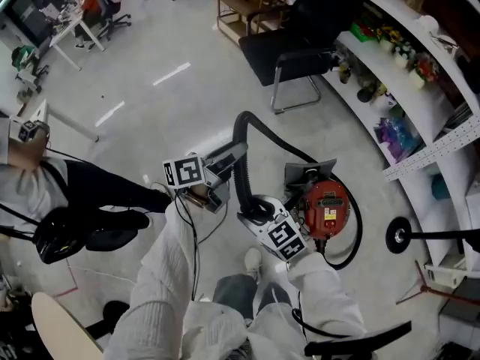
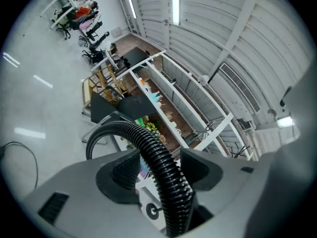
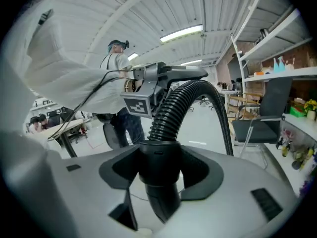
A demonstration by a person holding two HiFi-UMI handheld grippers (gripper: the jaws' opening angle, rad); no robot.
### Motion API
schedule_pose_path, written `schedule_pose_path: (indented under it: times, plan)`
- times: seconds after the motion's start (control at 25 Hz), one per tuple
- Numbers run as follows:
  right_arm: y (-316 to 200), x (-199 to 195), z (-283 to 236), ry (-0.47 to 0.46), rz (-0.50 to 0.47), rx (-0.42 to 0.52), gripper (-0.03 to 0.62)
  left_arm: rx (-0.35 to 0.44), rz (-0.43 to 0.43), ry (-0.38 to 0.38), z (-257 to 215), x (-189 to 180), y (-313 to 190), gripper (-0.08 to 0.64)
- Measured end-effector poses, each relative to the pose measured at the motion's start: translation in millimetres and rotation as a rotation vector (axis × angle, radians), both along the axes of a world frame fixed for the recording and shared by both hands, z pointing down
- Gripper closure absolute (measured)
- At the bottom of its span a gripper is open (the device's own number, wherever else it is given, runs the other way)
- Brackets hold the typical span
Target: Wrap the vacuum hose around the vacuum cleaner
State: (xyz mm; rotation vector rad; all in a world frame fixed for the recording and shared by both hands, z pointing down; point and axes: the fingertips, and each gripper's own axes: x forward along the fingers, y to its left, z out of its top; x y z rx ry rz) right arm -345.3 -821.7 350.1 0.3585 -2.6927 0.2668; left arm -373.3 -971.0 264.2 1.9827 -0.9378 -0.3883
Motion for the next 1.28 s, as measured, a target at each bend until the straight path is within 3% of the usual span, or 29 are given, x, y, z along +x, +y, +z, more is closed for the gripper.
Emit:
schedule_pose_path:
  times: [0.24, 0.44, 0.6, 0.84, 1.04, 1.28]
  plan:
    - [126.3, 17.0, 58.3, 0.034, -0.139, -0.064, 0.357, -0.076, -0.115, -0.023, 69.6, -8.8, 128.5, 0.304]
    - [244.4, 78.0, 93.7, 0.106, -0.215, -0.098, 0.357, -0.145, -0.149, -0.05, 116.7, 30.5, 253.1, 0.304]
    - [321.4, 134.4, 115.7, 0.166, -0.23, -0.098, 0.357, -0.177, -0.109, -0.092, 140.6, 83.3, 334.0, 0.304]
    - [407.3, 221.8, 138.8, 0.202, -0.174, -0.097, 0.359, -0.183, -0.061, -0.18, 167.0, 162.4, 418.9, 0.304]
    - [456.0, 307.5, 146.5, 0.232, -0.128, -0.099, 0.359, -0.21, 0.005, -0.128, 174.4, 259.9, 469.8, 0.305]
    - [494.1, 418.9, 135.3, 0.256, -0.103, -0.097, 0.359, -0.227, 0.044, -0.124, 165.6, 371.7, 506.5, 0.305]
